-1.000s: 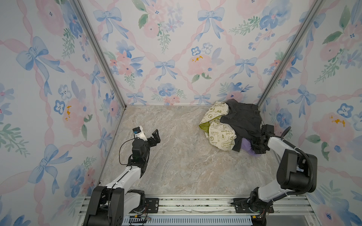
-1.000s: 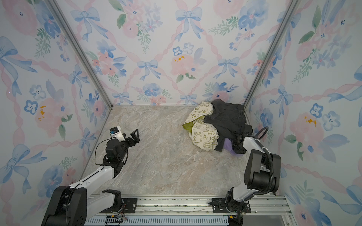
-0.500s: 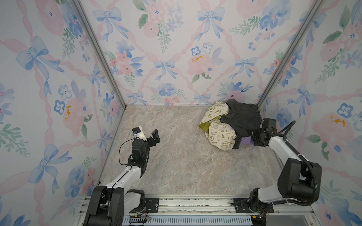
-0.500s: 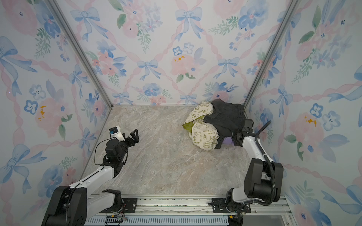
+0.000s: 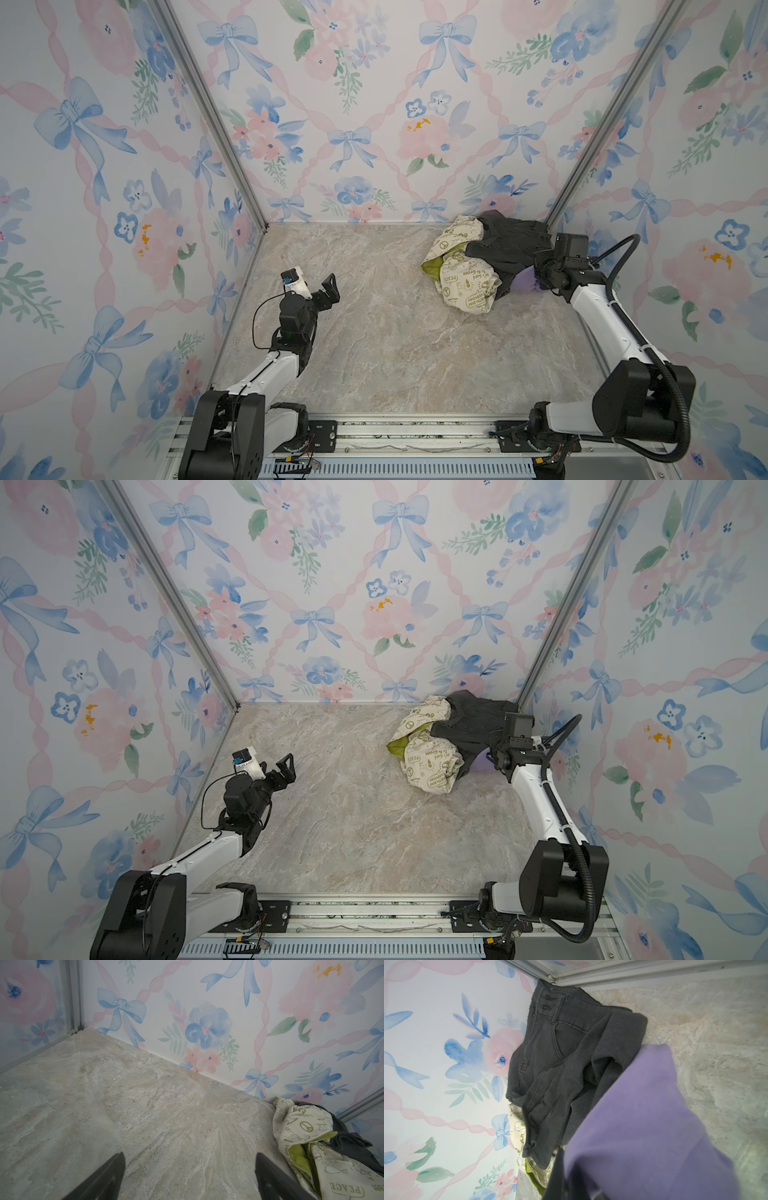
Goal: Pick out a specific cloth from the pile
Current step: 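Lift the lavender shirt up out of the pile with the right gripper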
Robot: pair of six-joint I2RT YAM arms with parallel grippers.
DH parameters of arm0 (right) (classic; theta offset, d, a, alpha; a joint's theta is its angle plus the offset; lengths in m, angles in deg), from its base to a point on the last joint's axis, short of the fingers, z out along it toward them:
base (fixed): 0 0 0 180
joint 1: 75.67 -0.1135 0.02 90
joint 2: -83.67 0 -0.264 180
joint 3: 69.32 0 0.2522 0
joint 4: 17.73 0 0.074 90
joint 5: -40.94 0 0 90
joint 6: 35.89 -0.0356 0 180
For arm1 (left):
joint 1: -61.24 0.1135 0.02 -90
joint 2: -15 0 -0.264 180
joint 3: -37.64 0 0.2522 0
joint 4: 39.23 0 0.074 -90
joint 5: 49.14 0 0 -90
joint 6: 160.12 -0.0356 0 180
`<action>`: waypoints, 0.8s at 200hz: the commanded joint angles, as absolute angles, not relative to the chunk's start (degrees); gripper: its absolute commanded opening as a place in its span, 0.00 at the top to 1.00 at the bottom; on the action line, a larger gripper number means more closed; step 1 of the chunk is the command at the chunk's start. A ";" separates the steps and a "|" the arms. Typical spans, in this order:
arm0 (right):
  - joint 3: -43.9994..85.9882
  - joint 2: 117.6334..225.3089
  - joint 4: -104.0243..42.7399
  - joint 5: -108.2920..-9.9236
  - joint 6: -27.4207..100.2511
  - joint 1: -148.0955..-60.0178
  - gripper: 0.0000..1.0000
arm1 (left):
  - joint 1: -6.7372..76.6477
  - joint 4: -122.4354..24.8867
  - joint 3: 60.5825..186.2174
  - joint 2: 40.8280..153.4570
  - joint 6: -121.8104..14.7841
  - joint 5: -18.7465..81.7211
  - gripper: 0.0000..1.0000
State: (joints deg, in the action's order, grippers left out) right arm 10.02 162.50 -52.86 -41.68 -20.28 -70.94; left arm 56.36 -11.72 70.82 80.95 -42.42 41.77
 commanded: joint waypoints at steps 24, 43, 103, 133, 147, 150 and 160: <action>15.19 159.16 -50.39 -36.32 -18.01 -72.22 1.00 | 57.01 -10.36 72.62 80.95 -43.04 38.70 0.02; 17.04 158.83 -50.23 -34.88 -15.16 -72.81 1.00 | 57.03 -10.30 72.63 80.79 -43.21 38.22 0.02; 22.41 159.33 -47.24 -32.63 -7.55 -74.66 1.00 | 57.29 -10.34 72.85 80.56 -43.31 37.02 0.02; 25.45 160.08 -45.66 -32.53 -2.85 -75.49 1.00 | 57.43 -10.36 72.91 80.48 -43.49 36.62 0.02; 26.96 160.30 -45.76 -32.37 -0.68 -75.86 1.00 | 57.47 -10.34 72.92 80.68 -43.49 36.23 0.02; 27.24 160.34 -45.61 -32.28 -0.16 -75.95 1.00 | 57.47 -10.29 72.92 80.68 -43.42 36.16 0.02; 27.96 160.32 -45.16 -31.89 1.67 -76.48 1.00 | 57.47 -10.34 72.88 80.87 -43.40 35.90 0.02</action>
State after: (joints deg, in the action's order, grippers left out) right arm 23.01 161.86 -51.61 -34.14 -4.47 -75.23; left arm 57.17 -11.06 71.56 80.95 -42.61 37.46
